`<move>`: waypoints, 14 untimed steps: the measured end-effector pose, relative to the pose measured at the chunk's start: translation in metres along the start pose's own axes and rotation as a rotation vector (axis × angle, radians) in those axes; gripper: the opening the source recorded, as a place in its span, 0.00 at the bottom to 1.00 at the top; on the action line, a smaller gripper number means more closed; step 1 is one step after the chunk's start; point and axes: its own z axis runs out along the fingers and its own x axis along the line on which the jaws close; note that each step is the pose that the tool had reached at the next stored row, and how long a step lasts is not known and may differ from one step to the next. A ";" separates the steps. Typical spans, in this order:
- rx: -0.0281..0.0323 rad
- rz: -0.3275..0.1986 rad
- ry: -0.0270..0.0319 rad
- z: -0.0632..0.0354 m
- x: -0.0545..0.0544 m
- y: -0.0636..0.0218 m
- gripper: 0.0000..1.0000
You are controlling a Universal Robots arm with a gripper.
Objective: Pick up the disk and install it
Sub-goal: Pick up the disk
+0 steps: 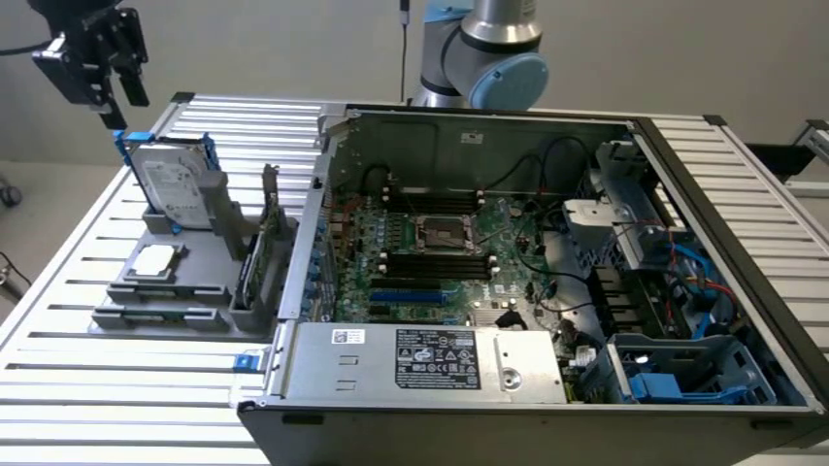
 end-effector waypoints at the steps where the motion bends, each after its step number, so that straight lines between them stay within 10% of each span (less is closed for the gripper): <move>1: 0.0000 0.000 0.0000 0.0018 0.000 -0.0001 0.60; 14: 0.0001 -0.005 0.0000 0.0255 0.002 -0.0014 0.60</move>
